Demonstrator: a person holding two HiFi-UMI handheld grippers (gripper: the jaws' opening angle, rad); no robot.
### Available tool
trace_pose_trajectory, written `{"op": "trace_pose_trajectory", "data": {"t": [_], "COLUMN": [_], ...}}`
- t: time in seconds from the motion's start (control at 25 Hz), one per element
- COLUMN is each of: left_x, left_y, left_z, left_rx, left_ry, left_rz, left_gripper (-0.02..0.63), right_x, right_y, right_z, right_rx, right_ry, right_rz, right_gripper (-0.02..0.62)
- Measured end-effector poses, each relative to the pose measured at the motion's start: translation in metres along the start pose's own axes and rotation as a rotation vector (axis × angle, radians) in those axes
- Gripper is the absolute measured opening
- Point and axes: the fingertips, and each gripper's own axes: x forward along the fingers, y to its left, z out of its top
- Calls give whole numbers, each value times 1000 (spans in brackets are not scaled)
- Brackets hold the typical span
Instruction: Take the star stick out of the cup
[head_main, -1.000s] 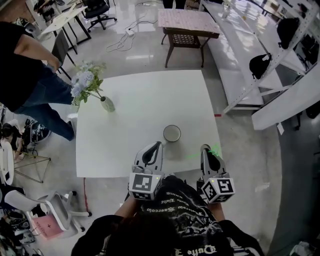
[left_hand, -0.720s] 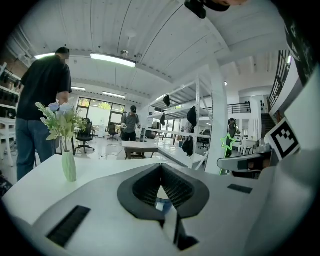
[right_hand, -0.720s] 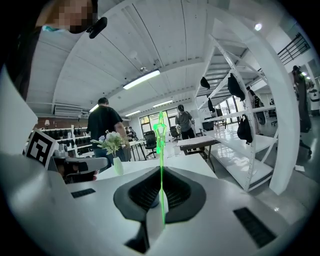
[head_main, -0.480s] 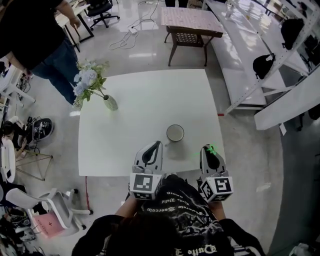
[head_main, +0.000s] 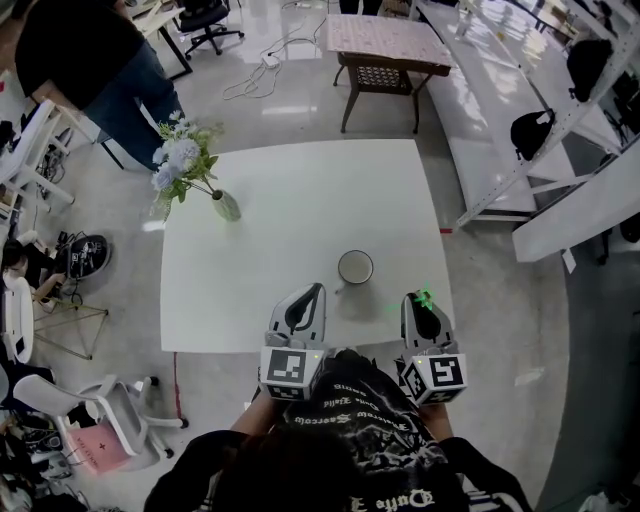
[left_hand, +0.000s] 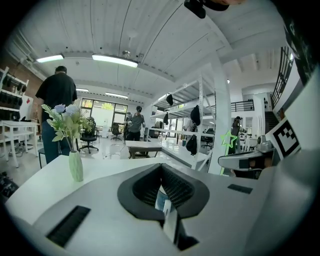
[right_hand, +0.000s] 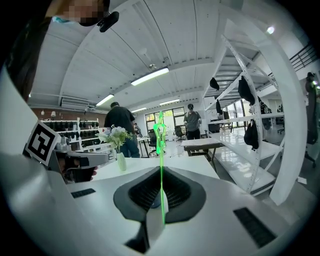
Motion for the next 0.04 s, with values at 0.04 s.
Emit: {"op": "trace_pose_trajectory", "data": {"t": [0.04], "left_x": [0], "left_y": [0], "left_z": [-1], "left_rx": [-2], "left_ry": [0], "left_rz": [-2], "left_gripper": [20], "right_x": [0], "right_y": [0], "right_z": [0], "right_rx": [-1], "right_ry": [1], "right_rz": [0], "right_gripper": [18]}}
